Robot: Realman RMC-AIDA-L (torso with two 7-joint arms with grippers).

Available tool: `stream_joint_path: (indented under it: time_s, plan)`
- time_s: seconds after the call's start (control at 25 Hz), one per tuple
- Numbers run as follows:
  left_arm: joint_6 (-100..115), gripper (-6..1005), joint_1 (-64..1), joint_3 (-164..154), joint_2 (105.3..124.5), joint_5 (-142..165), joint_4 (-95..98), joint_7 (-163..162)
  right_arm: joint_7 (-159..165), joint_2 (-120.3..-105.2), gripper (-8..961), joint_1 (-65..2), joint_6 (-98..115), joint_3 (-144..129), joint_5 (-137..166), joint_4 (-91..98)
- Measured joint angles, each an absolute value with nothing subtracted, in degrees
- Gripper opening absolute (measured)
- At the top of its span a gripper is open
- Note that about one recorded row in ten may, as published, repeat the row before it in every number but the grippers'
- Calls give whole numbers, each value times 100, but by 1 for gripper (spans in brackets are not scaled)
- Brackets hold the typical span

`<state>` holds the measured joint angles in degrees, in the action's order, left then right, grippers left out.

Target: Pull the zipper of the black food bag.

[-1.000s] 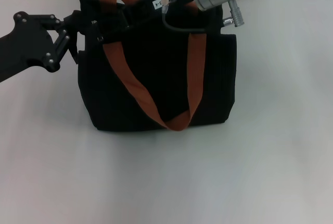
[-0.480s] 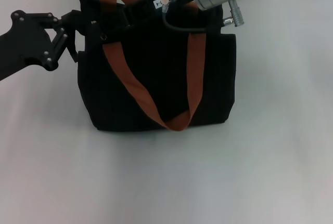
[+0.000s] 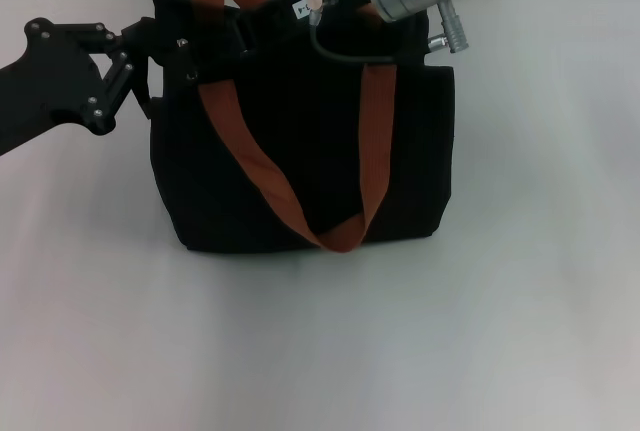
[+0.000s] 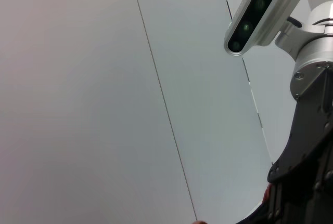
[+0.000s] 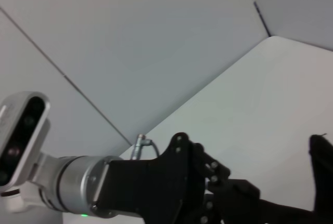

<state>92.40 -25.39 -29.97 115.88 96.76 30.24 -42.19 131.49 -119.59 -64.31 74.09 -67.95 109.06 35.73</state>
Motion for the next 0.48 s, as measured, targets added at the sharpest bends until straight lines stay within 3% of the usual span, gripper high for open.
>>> stream_joint_path:
  time_s: [0.48]
  plan:
    - [9266,75,-2518,-2997,11588,9610,3023,-4223,13268,-11962,414,-6467,7207,-7012,10916,3600]
